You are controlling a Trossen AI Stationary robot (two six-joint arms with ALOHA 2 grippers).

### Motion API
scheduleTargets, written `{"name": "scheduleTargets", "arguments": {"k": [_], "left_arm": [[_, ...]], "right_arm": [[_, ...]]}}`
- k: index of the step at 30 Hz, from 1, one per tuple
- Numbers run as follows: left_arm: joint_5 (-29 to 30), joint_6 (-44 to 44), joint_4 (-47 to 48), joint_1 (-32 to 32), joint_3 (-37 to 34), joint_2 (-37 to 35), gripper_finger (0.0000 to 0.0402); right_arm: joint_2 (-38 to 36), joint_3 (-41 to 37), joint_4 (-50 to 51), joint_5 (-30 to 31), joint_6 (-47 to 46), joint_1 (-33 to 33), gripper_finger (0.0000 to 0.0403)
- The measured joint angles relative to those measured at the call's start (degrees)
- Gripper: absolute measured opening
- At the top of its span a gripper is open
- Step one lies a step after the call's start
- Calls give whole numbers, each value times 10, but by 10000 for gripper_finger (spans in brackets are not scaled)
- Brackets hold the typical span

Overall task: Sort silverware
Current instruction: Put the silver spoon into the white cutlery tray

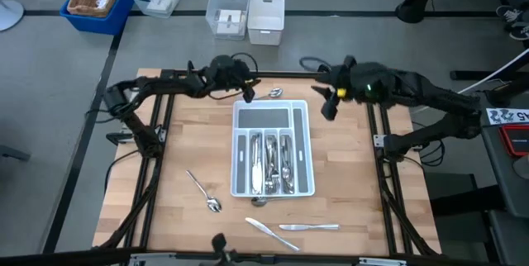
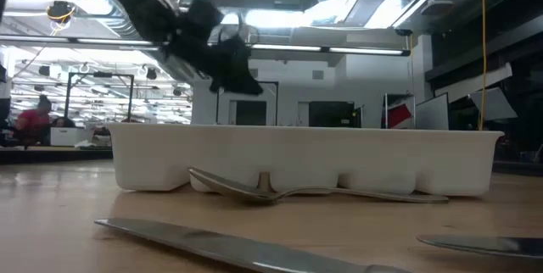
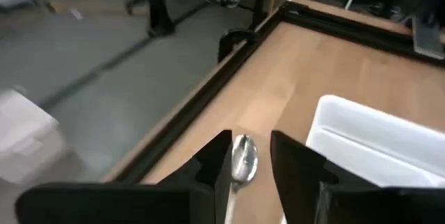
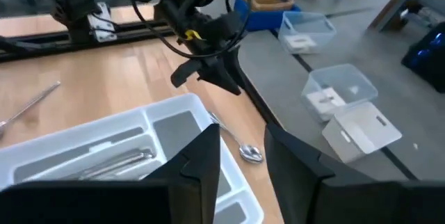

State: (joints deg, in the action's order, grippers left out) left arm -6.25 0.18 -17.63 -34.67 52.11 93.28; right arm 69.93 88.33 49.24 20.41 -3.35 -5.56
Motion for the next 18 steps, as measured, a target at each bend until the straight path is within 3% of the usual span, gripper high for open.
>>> {"name": "scheduleTargets", "arguments": {"k": [5,8,14,18], "left_arm": [[-96,-41,25,-32,66,86,88],[-137,-30,94,-35,136,141,88],[-140,105,347,-36,297,220,88],[-101,154,424,-36,357,252,88]], "right_arm": [[22,0,-25,-122,37,-118,115],[46,0,-40,-181,51,-181,115],[103,0,-63,-266,52,-264,115],[140,0,-73,-274,44,-291,115]]}}
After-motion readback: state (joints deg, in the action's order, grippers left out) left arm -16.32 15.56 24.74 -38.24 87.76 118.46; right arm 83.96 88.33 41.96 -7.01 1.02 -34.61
